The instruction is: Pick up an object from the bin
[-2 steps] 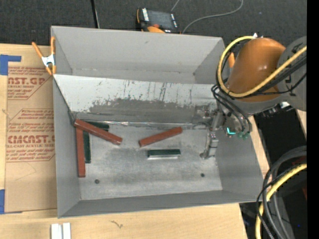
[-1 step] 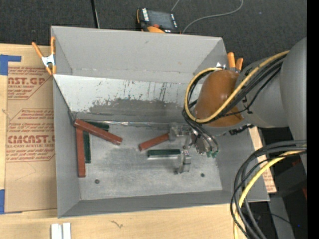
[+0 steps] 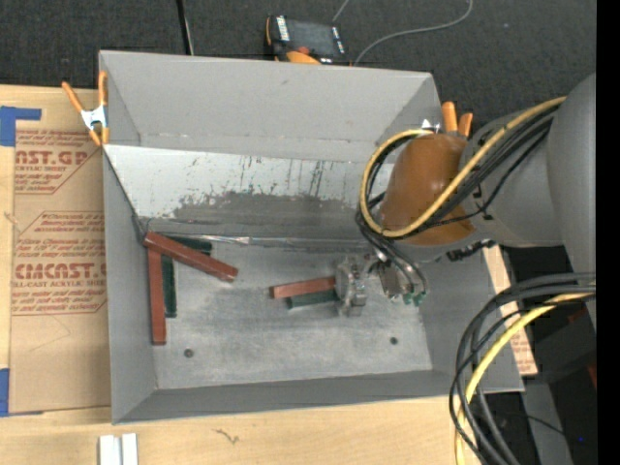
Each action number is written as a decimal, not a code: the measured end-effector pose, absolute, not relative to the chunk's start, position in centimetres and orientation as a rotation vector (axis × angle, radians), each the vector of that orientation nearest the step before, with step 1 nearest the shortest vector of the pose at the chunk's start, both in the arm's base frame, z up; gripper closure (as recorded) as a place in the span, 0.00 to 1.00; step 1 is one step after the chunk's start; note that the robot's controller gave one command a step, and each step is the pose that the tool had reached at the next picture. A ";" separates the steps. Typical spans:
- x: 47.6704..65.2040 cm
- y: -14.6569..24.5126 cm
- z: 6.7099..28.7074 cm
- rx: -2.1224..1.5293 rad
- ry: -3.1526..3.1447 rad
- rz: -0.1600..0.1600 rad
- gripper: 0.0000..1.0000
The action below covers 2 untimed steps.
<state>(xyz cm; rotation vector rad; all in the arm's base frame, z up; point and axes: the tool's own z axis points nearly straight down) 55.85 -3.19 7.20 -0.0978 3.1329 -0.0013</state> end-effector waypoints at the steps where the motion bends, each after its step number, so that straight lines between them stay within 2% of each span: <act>1: 55.7 -3.2 7.0 -0.098 3.138 -0.001 0.00; 2: 55.8 -3.2 7.2 -0.099 3.134 -0.001 1.00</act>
Offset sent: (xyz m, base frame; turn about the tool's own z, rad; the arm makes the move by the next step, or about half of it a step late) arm 0.0000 0.0000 0.0000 0.0000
